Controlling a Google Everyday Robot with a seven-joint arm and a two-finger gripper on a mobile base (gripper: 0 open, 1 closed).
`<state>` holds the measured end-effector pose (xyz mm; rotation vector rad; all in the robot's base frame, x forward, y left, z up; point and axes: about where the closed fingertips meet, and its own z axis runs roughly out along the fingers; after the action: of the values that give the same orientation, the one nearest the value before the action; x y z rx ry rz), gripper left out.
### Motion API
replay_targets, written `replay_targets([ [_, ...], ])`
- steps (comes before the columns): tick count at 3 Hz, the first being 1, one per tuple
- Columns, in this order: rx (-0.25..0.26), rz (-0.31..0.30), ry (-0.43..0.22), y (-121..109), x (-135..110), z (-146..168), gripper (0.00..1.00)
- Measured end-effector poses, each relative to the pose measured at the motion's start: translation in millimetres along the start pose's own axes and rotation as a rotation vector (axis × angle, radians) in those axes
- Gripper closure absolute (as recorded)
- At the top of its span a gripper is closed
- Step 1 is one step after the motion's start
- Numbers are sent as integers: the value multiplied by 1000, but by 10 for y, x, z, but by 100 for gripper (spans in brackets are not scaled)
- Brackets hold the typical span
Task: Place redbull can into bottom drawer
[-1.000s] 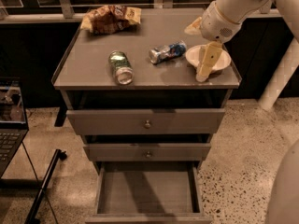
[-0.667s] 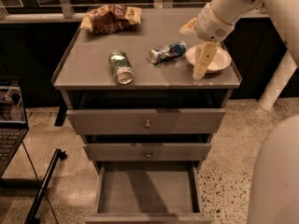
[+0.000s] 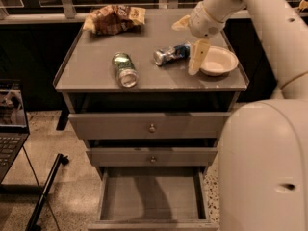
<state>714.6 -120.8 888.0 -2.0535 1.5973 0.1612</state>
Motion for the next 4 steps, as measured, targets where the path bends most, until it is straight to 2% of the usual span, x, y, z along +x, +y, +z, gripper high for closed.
replay_targets([
  [1, -2, -36, -9, -165, -24, 152, 0],
  [3, -34, -51, -32, -332, -21, 537, 0],
  [4, -66, -59, -27, -378, -98, 738, 0],
])
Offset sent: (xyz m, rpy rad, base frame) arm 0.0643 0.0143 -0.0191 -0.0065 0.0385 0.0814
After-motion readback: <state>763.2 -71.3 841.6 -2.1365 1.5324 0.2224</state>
